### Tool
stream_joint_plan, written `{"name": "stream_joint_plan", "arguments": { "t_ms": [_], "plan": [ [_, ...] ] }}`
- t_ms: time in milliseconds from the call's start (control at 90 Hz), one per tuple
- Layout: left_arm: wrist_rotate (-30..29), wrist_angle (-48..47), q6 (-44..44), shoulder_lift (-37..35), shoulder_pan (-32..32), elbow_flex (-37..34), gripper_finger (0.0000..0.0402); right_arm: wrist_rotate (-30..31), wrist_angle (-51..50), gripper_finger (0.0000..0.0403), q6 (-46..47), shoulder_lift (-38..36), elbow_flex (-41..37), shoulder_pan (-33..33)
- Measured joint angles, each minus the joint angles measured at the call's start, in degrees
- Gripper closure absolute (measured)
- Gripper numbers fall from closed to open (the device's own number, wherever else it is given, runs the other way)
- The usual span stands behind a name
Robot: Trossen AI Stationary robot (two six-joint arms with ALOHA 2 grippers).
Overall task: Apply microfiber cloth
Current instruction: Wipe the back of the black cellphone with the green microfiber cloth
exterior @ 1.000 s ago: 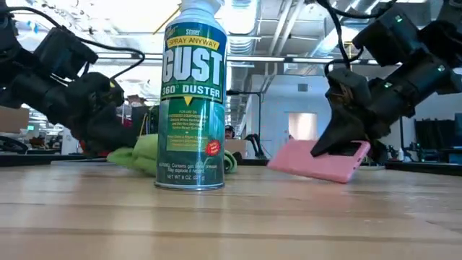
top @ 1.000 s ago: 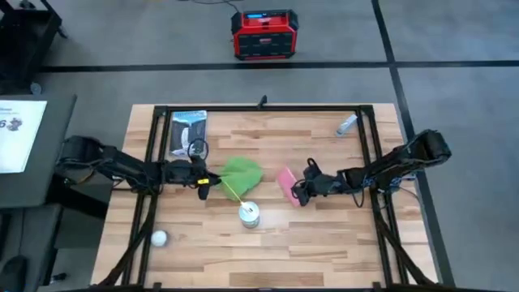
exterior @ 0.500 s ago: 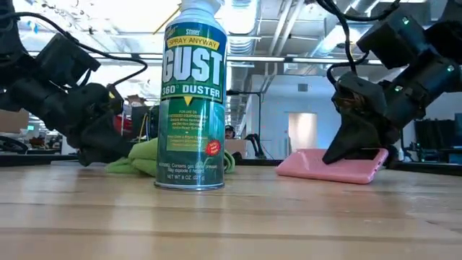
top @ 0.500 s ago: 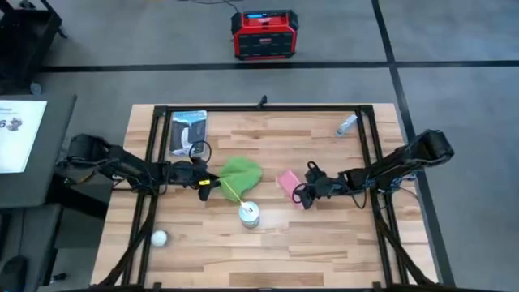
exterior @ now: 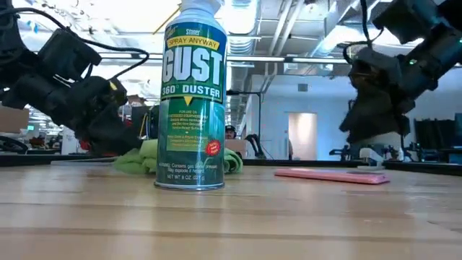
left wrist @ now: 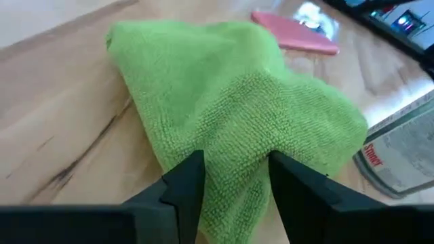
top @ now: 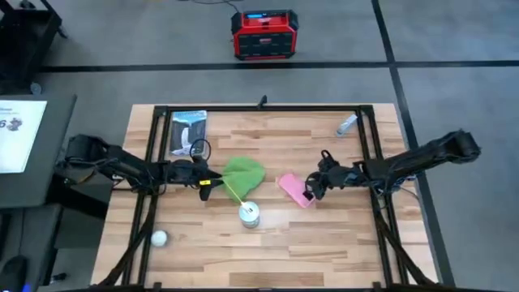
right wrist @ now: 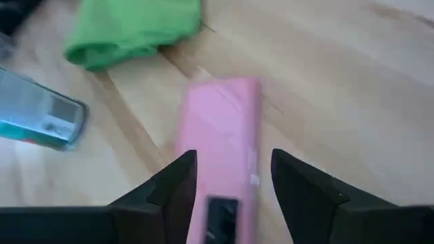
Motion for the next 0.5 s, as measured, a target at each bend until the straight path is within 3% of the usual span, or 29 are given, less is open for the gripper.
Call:
{"name": "stream_joint_plan", "arguments": {
  "t_ms": [222,500],
  "plan": [
    [0.0,-7.9,-0.8,-0.1,0.8,0.2,0.0259,1.4,-5.1,0.0232,-0.2,-2.3,0.0,-0.3],
    [2.8,-4.7,0.8,-4.1,0.9,0.0,0.0259,2.7,-5.7,0.0232,-1.8,-2.3,0.0,-1.0]
  ]
}}
